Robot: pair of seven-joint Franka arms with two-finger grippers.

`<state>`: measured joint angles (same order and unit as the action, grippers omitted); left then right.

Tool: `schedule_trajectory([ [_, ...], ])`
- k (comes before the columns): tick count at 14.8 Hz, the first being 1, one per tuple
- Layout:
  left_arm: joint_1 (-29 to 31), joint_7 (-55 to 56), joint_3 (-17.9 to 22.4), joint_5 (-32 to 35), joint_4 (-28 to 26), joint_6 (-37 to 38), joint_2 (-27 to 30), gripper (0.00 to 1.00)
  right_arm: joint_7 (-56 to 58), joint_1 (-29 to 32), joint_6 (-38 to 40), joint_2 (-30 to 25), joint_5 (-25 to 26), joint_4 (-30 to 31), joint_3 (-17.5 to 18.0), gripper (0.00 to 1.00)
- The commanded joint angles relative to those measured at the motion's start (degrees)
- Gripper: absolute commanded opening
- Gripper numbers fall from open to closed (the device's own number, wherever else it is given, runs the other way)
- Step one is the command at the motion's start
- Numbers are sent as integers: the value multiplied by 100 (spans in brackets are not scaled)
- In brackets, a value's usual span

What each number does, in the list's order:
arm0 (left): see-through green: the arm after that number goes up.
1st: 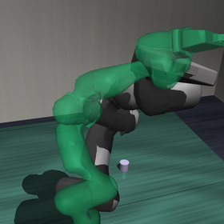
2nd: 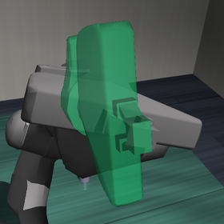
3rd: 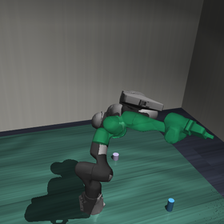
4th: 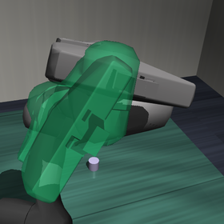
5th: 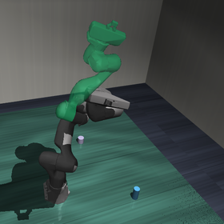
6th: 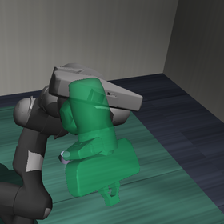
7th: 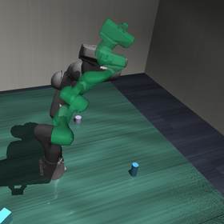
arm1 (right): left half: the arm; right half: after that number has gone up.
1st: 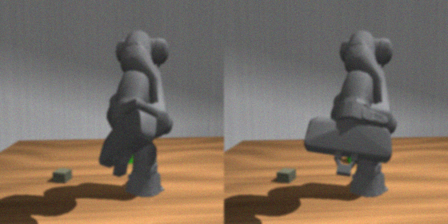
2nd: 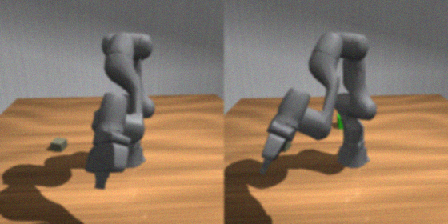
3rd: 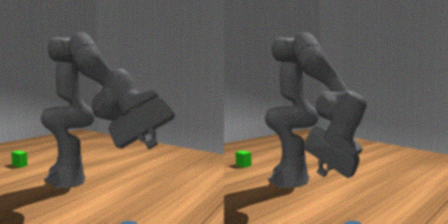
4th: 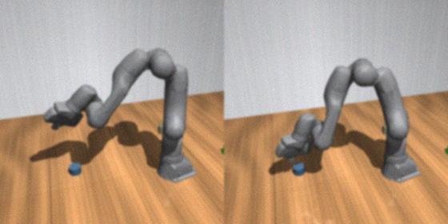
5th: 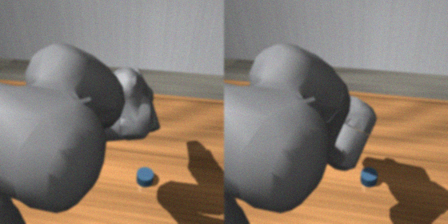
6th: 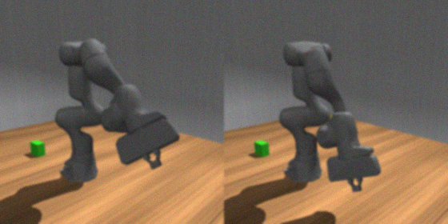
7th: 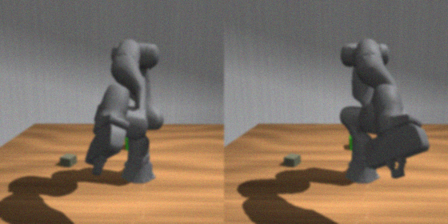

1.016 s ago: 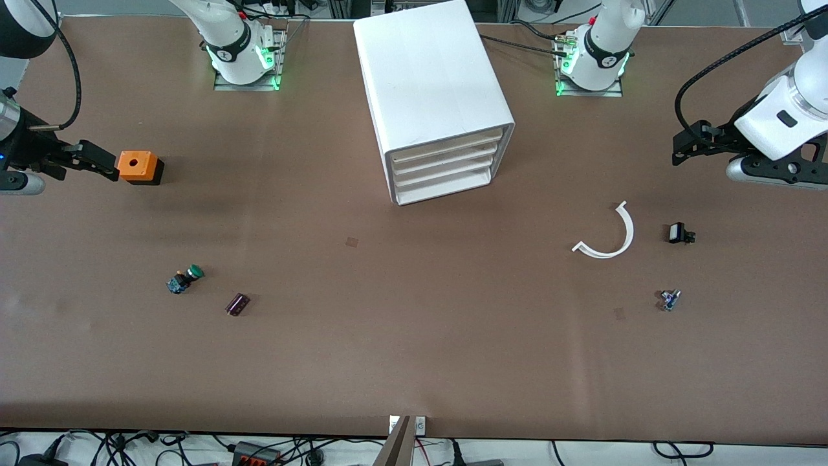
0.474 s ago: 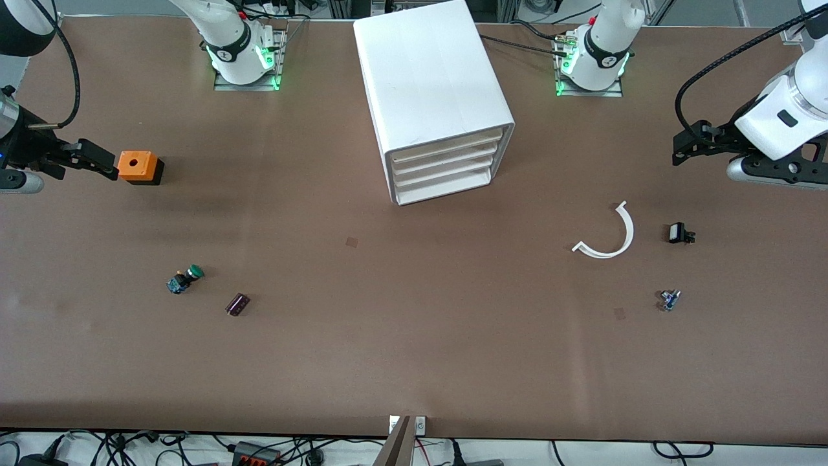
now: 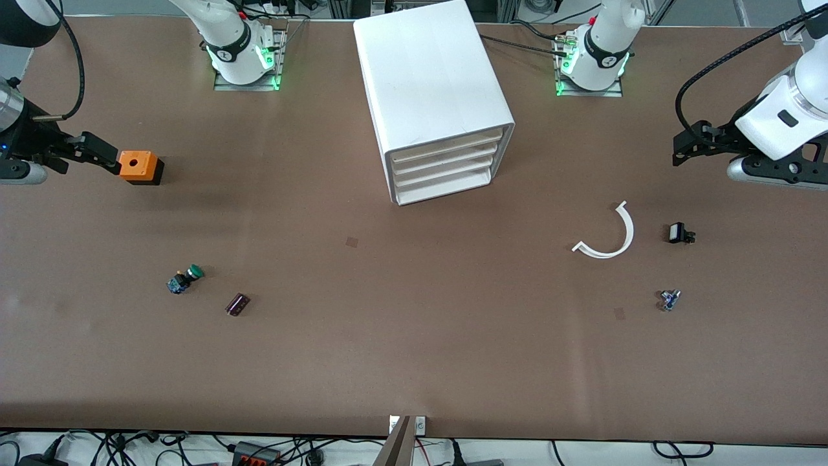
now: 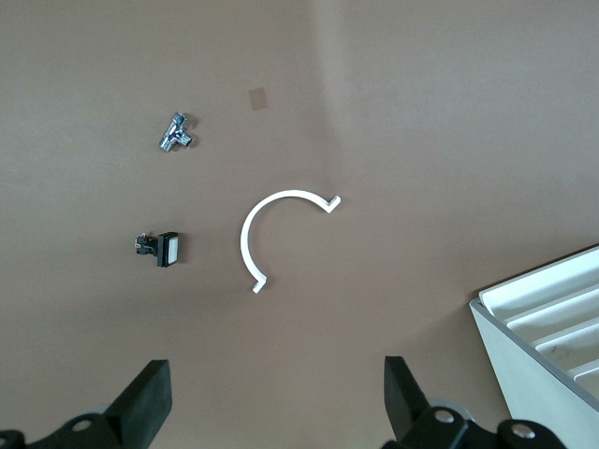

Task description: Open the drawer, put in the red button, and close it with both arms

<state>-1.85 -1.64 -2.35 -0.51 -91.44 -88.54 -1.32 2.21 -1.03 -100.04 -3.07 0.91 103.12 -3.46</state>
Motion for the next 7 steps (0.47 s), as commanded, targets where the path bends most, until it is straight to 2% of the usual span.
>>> schedule_trajectory([
  [1,27,-118,7,77,179,-22,-140,100,43,6,-103,-168,94,173,39,100],
  [7,53,-109,16,68,179,-31,-167,100,43,-3,-77,-167,85,147,39,100],
])
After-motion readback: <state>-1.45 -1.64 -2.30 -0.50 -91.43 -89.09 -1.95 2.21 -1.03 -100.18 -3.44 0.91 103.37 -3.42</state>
